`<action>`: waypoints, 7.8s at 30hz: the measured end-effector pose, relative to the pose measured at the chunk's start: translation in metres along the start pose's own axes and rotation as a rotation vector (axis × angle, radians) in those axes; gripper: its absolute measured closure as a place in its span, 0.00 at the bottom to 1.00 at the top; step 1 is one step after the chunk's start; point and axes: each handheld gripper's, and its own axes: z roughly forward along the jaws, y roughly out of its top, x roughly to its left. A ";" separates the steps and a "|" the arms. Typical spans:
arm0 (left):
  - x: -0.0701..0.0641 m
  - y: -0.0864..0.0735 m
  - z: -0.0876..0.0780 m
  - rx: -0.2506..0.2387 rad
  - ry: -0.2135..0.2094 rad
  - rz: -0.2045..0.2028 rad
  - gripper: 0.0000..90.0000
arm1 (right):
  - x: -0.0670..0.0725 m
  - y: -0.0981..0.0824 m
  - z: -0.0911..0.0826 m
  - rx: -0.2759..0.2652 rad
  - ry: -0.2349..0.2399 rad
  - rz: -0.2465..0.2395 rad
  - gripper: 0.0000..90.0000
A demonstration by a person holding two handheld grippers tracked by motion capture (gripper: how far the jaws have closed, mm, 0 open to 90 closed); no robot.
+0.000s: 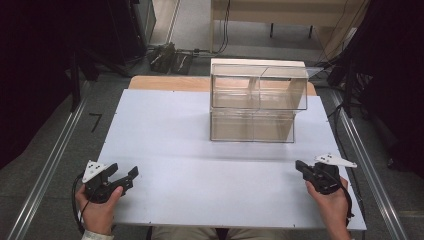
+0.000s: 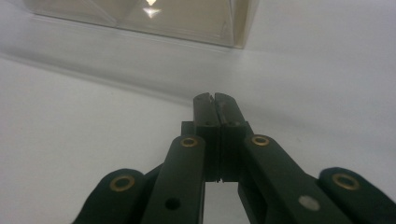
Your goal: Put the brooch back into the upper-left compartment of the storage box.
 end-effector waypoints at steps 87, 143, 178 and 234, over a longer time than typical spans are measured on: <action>0.001 0.000 0.001 0.003 -0.003 -0.004 0.26 | 0.097 0.090 0.019 -0.052 0.242 -0.228 0.97; 0.001 0.000 0.001 -0.001 -0.004 -0.007 0.26 | 0.114 0.138 0.006 -0.142 0.263 -0.271 0.97; 0.001 0.000 0.001 0.002 -0.006 -0.005 0.26 | 0.110 0.159 0.000 -0.185 0.254 -0.266 0.97; 0.002 0.000 0.001 0.005 -0.009 -0.005 0.26 | 0.097 0.186 0.008 -0.233 0.232 -0.189 0.97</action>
